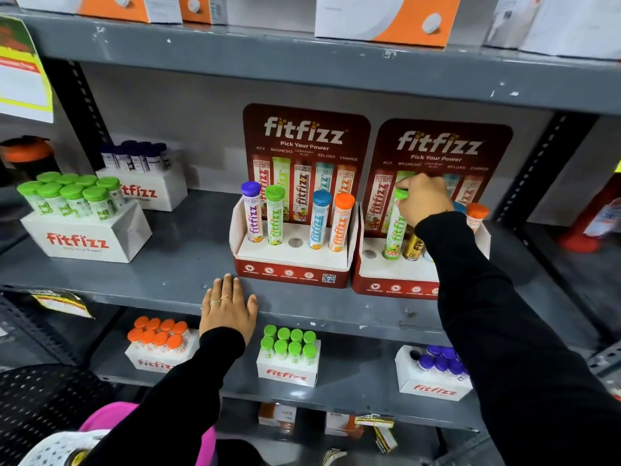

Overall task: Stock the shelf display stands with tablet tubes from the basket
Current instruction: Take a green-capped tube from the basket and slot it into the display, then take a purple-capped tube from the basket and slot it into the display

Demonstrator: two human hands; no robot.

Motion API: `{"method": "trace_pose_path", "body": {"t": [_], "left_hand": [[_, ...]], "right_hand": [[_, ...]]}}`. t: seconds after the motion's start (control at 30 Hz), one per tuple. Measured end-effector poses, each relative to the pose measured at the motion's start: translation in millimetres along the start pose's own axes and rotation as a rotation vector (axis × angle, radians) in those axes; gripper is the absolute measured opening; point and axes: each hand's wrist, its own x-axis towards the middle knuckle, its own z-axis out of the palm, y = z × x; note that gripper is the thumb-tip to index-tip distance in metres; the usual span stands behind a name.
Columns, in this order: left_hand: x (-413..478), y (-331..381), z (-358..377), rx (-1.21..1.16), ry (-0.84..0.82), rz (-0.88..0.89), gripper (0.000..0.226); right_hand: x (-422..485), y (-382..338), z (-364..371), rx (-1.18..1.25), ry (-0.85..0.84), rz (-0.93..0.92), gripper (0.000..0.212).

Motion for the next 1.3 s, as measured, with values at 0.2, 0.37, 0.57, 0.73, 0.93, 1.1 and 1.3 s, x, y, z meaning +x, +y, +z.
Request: {"method": "trace_pose_path", "body": {"t": [0.2,0.37,0.57,0.73,0.93,1.1,1.3], "left_hand": [[1.6,1.1,-0.4,0.015,-0.012,-0.002,0.059],[-12.3,-5.1,6.8,-0.002,-0.061,-0.042,0.060],[0.2,-3.1,1.5,-0.030,0.015,-0.007,0.059],[0.0,-6.3,-3.5,-0.107,0.033,0.059,0.076],[-74.7,-79.8,45.4,-0.157,0.066,-0.042,0.055],[-174.3,-141.6,106.4,-0.326,-0.205,-0.589,0.060],[-217.1,-175.8,137.9,-0.350,-0.273,-0.920,0.069]], "right_hand": [[1.8,3.2,2.1,0.014,-0.034,0.001,0.040],[-5.0,-0.5,11.3,-0.097,-0.176,-0.042,0.034],[-20.6,-29.6,6.0,-0.129,-0.015,-0.220,0.045],[-65.4,-100.1,52.1,0.070,-0.019,-0.561,0.041],[-150.6,-179.7,166.3,0.236,-0.360,-0.837,0.029],[-236.4,-221.4,264.5,0.193,-0.791,-0.943,0.028],[-315.0,-251.7,346.5,-0.138,-1.045,-1.119,0.037]]}}
